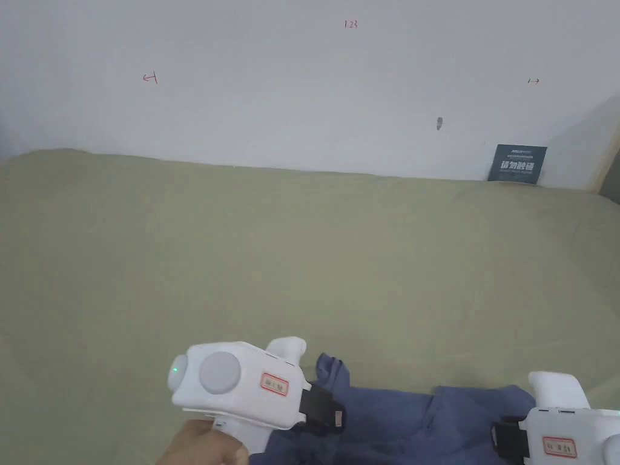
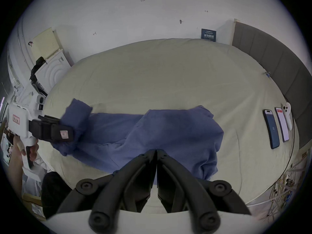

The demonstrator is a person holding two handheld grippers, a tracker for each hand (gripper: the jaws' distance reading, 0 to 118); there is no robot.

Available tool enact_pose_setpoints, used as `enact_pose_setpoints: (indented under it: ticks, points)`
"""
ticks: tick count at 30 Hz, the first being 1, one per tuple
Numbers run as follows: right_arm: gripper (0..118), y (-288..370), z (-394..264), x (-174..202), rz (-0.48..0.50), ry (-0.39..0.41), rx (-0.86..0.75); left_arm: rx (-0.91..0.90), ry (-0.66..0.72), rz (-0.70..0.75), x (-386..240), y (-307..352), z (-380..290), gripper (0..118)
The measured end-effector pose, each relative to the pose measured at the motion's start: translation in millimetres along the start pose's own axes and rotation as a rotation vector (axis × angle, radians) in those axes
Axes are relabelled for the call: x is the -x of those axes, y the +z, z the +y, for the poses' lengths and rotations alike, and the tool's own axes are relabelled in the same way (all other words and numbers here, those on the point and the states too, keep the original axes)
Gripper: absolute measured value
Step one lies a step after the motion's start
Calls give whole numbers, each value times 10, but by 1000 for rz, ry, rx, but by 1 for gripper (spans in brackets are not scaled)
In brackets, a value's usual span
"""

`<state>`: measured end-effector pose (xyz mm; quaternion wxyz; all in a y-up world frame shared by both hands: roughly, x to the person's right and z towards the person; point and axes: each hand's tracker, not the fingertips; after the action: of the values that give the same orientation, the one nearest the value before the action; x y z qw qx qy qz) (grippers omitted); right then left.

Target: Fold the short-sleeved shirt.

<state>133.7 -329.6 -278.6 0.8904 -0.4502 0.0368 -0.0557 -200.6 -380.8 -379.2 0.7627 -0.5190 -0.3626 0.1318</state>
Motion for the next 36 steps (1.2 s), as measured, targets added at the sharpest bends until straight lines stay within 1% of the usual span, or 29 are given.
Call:
enact_pose_setpoints:
  ticks: [1,2,4,6,8,9,10,11,12,13,14,15,17,18,20,21,23,24,25,26,27,29,30,32,34,36]
  points:
    - [7,-22,-10,-14,-9,-3,3,-4,29,17,45,-20,30,89]
    - [7,-46,-22,-31,-18,-5,10,-14,72,19,69,-69,12,101]
    - [7,-68,-57,-57,-18,-10,21,-37,162,-47,121,-61,-53,102]
    - [7,-58,-88,-95,-3,-19,24,-118,222,-165,202,114,-79,101]
    - [7,-34,-99,-115,-4,-23,24,-220,263,-206,241,249,-150,101]
    - [7,-24,-93,-131,-7,-27,24,-269,285,-202,300,356,-149,99]
    - [7,-10,-85,-146,-7,-30,22,-300,296,-215,328,399,-189,94]
    - [7,12,-77,-161,-7,-36,17,-314,302,-219,355,417,-229,82]
    - [7,46,-69,-159,-8,-42,10,-303,297,-209,376,409,-272,62]
    - [7,72,-60,-166,-7,-45,2,-300,301,-197,388,400,-276,23]
    - [7,91,-49,-171,-6,-46,-4,-277,310,-170,389,339,-298,7]
    - [7,114,-37,-167,-7,-49,-10,-244,321,-130,390,260,-339,7]
    - [7,158,-19,-148,-5,-51,-21,-196,340,-175,403,58,-383,6]
    - [7,174,-11,-135,-2,-53,-29,-185,354,-236,356,-62,-420,5]
    - [7,196,2,-92,3,-48,-36,-152,354,-290,259,-334,-470,3]
    - [7,198,9,-63,2,-42,-38,-130,371,-264,217,-492,-487,3]
    - [7,204,19,-5,-1,-20,-38,-55,415,-166,177,-818,-541,1]
    - [7,212,22,24,0,-13,-39,-116,475,-218,207,-885,-595,0]
    - [7,226,23,48,6,-8,-40,-208,521,-348,211,-867,-618,0]
    - [7,242,21,63,15,-6,-43,-189,540,-298,168,-877,-574,0]
    - [7,253,20,81,22,-3,-46,-165,528,-250,127,-890,-533,0]
    - [7,253,24,113,26,13,-45,-142,442,-241,91,-805,-493,0]
    - [7,249,28,131,23,22,-42,-120,429,-221,74,-755,-472,0]
    - [7,261,31,146,21,27,-40,-117,409,-255,90,-570,-464,0]
    - [7,287,30,142,30,31,-42,-156,333,-305,176,-265,-452,0]
    - [7,297,40,134,22,41,-40,-176,304,-269,379,79,-435,0]
